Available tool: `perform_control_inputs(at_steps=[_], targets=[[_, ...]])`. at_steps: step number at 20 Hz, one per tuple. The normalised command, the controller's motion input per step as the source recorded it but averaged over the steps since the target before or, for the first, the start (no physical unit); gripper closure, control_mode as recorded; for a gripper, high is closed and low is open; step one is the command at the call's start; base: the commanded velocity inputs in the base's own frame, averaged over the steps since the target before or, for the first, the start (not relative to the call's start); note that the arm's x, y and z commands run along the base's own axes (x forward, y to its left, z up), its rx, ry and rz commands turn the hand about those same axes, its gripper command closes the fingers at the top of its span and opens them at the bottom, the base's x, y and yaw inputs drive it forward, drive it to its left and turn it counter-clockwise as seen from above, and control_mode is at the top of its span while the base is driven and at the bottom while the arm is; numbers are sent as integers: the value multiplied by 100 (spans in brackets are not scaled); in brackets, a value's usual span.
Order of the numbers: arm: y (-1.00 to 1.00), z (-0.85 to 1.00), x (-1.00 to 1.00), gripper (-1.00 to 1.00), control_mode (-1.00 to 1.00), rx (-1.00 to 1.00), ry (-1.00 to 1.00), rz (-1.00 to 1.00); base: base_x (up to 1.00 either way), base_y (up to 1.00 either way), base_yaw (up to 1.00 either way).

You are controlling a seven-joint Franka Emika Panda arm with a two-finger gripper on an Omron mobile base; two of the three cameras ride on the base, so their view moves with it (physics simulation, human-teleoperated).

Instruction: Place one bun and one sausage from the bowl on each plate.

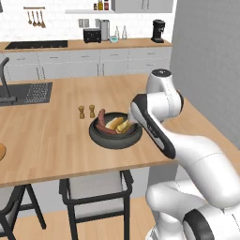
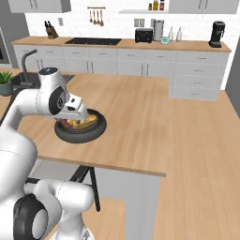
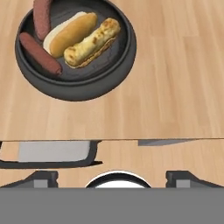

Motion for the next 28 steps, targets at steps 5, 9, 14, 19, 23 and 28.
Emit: perform_control_inputs(at_steps=[5, 9, 14, 19, 23, 28], targets=[[11, -33, 46, -100, -100, 2, 0, -20, 0, 0, 0], [13, 0, 51, -100, -100, 13, 0, -18, 0, 0, 0], [8, -17, 53, -100, -100, 8, 0, -13, 0, 0, 0], [9, -36, 54, -100, -100, 0, 1, -10, 0, 0, 0], [10, -26, 50, -100, -100, 0, 4, -7, 0, 0, 0], [18, -23, 54, -100, -100, 0, 2, -4, 0, 0, 0]])
